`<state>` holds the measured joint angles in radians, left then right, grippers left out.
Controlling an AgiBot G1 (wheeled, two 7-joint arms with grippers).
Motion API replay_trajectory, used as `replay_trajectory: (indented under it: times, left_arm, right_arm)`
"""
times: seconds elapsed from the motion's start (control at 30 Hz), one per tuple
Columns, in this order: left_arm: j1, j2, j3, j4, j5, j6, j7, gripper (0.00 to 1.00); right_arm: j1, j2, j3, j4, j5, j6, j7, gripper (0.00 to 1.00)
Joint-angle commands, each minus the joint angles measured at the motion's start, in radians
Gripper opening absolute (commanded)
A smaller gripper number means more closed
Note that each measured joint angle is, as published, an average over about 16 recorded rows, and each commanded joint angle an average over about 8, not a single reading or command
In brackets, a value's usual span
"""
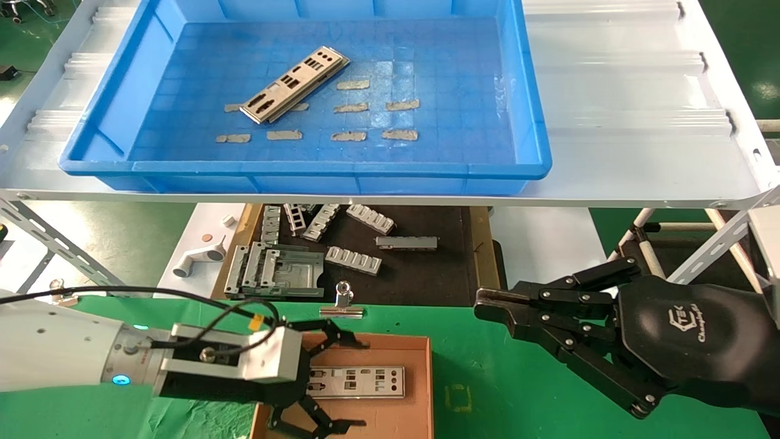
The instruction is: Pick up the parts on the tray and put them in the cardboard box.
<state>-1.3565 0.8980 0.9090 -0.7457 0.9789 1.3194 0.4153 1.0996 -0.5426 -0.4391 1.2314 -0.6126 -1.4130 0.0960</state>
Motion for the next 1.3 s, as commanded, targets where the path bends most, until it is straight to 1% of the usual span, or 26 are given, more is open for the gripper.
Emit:
replay_trajectory:
  times: [0.03, 1.3]
  left_arm:
    - [0.009, -0.009, -0.022, -0.018, -0.008, 0.003, -0.02, 1.0]
    - [0.207, -0.21, -0.462, -0.395, -0.182, 0.129, -0.443, 1.0]
  right_arm:
    - [0.0, 0.0, 0.0, 0.0, 0.0, 0.0, 0.0, 1.0]
    - [0.0, 0.0, 0.0, 0.0, 0.0, 0.0, 0.0, 1.0]
